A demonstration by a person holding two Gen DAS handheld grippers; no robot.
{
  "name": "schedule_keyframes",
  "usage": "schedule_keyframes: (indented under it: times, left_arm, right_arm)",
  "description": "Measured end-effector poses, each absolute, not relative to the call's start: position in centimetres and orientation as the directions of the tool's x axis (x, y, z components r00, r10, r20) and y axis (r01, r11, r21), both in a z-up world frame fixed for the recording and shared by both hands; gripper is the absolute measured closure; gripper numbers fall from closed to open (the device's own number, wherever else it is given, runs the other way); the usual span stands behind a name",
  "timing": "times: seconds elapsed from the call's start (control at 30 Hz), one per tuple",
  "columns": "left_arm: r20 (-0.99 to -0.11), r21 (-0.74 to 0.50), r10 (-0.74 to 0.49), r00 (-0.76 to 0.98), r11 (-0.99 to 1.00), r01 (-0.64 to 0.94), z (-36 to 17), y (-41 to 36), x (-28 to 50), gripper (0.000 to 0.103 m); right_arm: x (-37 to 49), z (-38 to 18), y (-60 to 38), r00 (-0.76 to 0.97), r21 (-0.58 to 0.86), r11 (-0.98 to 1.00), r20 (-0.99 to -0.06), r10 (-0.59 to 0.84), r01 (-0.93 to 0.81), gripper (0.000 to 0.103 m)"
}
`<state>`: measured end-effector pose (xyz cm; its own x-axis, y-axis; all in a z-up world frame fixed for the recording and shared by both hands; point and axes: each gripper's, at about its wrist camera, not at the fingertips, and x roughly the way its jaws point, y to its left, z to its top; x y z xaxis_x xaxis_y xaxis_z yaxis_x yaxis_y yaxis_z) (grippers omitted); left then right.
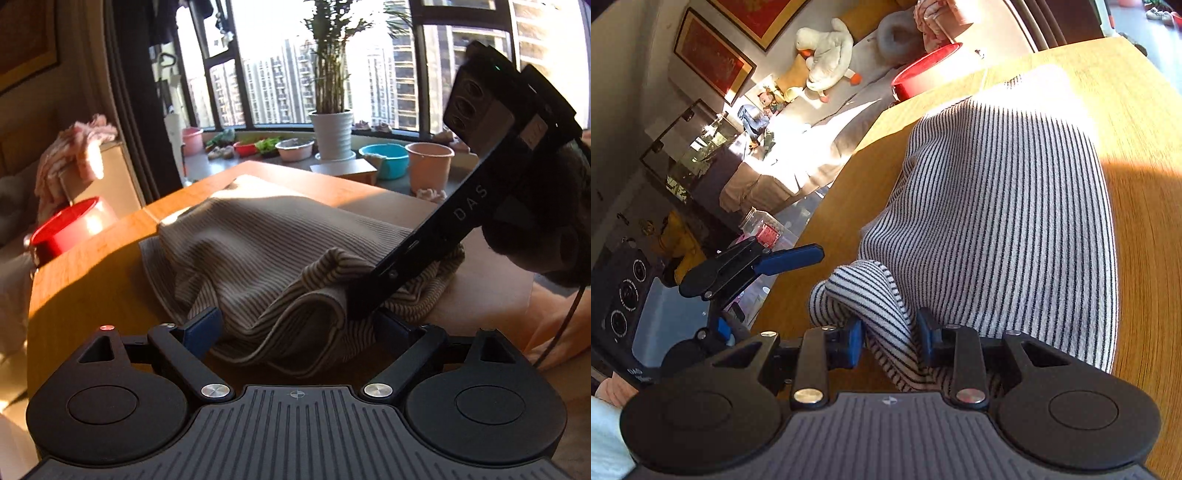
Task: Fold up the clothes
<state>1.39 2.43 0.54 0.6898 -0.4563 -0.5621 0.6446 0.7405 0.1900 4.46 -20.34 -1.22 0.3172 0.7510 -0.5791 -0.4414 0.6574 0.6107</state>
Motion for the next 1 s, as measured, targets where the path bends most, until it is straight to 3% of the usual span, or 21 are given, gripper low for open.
schedule_keyframes:
  times: [0.1, 0.17, 0.23, 0.3, 0.37, 0.47, 0.67, 0.77, 0.8, 1.0]
  left_arm:
    - [-0.537, 0.25, -0.482, 0.692, 0.693, 0.676, 0.0, 0.7, 1.6, 0.023]
    - [-0.539, 0.23, -0.511, 0.669, 0.675, 0.701, 0.0, 0.5, 1.8, 0.047]
    - [-0.538, 0.207, -0.518, 0.665, 0.683, 0.7, -0.1, 0.7, 2.0, 0.053]
    - [-0.55, 0.115, -0.54, 0.637, 0.707, 0.698, -0.1, 1.5, 2.8, 0.056]
    - [-0.565, -0.025, -0.569, 0.597, 0.735, 0.677, 0.1, 2.7, 4.2, 0.057]
    - [-0.573, -0.183, -0.6, 0.558, 0.758, 0.626, 0.3, 4.1, 6.0, 0.057]
    - [-0.58, -0.222, -0.597, 0.555, 0.771, 0.597, 0.2, 4.6, 6.7, 0.056]
    - [-0.577, -0.218, -0.594, 0.561, 0.774, 0.595, 0.4, 4.6, 6.6, 0.055]
    - [-0.576, -0.217, -0.592, 0.564, 0.776, 0.592, 0.5, 4.7, 6.5, 0.055]
    - [-0.554, -0.261, -0.592, 0.586, 0.791, 0.553, 1.6, 6.8, 6.3, 0.049]
  right_arm:
    - [4.4, -0.6, -20.5, 0.324, 0.592, 0.669, -0.59, 0.739, -0.449, 0.073]
    - [3.9, 0.7, -21.1, 0.374, 0.533, 0.702, -0.6, 0.707, -0.473, 0.072]
    - [2.1, 2.7, -22.3, 0.471, 0.398, 0.746, -0.593, 0.653, -0.534, 0.062]
    - [0.1, 4.1, -23.0, 0.581, 0.188, 0.793, -0.586, 0.564, -0.58, 0.046]
    - [-1.9, 4.7, -23.5, 0.661, -0.015, 0.798, -0.57, 0.488, -0.602, 0.039]
    - [-4.1, 3.6, -22.7, 0.667, -0.154, 0.744, -0.585, 0.461, -0.65, 0.032]
    - [-6.7, -0.4, -18.9, 0.717, -0.443, 0.587, -0.574, 0.395, -0.678, 0.025]
    - [-6.3, -0.7, -18.0, 0.733, -0.466, 0.582, -0.557, 0.391, -0.666, 0.028]
    - [-6.1, -0.5, -17.9, 0.729, -0.454, 0.591, -0.561, 0.392, -0.667, 0.041]
    - [-4.7, 0.2, -16.9, 0.707, -0.374, 0.64, -0.582, 0.401, -0.671, 0.065]
